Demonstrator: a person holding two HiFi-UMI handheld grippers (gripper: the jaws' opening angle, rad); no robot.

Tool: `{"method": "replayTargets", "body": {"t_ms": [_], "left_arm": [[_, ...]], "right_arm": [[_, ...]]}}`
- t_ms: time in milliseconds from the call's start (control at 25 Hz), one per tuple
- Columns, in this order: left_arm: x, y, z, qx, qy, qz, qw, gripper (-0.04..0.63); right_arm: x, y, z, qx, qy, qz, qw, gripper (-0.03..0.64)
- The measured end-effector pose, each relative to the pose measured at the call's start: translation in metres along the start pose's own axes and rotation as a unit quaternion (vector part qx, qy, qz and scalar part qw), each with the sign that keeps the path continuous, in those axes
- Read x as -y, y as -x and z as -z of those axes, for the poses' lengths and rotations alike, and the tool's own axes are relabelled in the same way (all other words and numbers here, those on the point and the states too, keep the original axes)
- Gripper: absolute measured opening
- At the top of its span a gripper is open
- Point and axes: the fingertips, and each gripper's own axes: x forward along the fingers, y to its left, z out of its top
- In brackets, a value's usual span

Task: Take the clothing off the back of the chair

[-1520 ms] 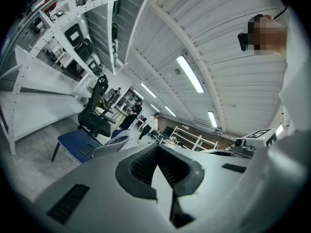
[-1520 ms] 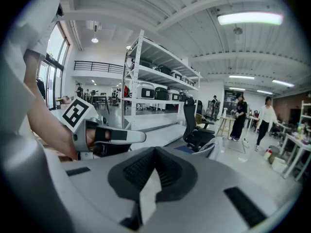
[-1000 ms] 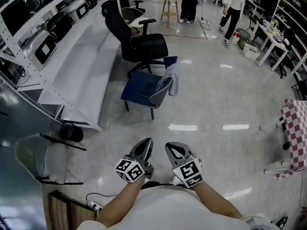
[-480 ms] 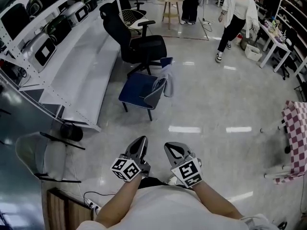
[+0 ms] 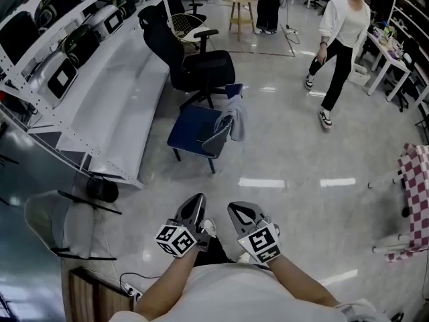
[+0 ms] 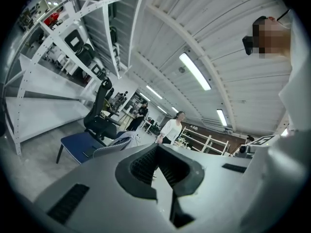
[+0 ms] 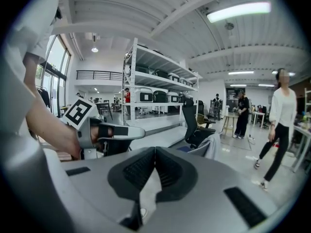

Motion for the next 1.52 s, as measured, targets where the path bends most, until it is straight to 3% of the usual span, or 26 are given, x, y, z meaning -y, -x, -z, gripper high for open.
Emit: {"method": "replayTargets", "body": {"t_ms": [360, 640, 1120, 1320, 1520], "left_arm": [[-0.053, -0.075, -0.036, -0.020, 0.000, 0.041, 0.9990, 0.008], [-0.094, -0.121, -0.058, -0.030, 0.012, 0.064, 0.9975, 0.008], [-0.121, -0.161, -0.069, -0.054, 0.032, 0.105, 0.9925, 0.008], [-0.120, -0.176, -0.062, -0.062, 0.037, 0.103, 0.9921, 0.008], [-0.129, -0.203, -0.059, -0.058, 0.034, 0.075, 0.9949, 0.008]], "right_arm": [[0.054, -0.064, -0.024, -0.010, -0.017, 0.051, 0.999, 0.017], [0.076, -0.119, -0.041, -0.021, -0.017, 0.064, 0.998, 0.017], [0.101, -0.161, -0.059, -0.044, -0.020, 0.097, 0.994, 0.017], [0.117, -0.164, -0.055, -0.046, -0.029, 0.095, 0.994, 0.017], [0.148, -0.176, -0.055, -0.036, -0.025, 0.069, 0.997, 0.017]]}}
